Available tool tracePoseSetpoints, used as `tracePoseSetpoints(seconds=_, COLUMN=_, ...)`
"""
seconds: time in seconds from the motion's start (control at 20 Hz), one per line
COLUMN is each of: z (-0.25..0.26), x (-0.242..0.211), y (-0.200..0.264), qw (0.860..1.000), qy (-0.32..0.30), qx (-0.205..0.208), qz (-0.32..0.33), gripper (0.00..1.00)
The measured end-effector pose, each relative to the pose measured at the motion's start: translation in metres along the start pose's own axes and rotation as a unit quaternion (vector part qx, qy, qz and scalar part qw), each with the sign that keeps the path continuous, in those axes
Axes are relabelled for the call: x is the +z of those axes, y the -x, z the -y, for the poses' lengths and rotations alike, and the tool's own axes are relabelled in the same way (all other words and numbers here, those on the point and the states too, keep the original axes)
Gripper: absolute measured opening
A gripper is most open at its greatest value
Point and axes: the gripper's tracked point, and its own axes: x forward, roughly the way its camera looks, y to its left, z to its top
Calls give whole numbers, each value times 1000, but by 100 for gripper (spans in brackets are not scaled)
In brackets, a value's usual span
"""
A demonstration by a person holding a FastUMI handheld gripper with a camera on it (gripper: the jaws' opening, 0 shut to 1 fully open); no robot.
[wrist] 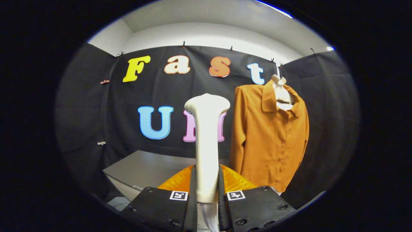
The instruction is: Iron the clothes twice with a garment steamer, once on the left side and once on the right side.
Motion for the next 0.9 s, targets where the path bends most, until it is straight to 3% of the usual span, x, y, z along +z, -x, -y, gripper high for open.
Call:
tracePoseSetpoints(seconds=0.35, z=83, x=31, y=-14, qw=997, qy=-14, qx=-36, qz=60, gripper=29)
tracePoseSetpoints(seconds=0.9, z=170, x=-23, y=-65, qw=997, qy=-32, qx=-74, qz=19, gripper=29)
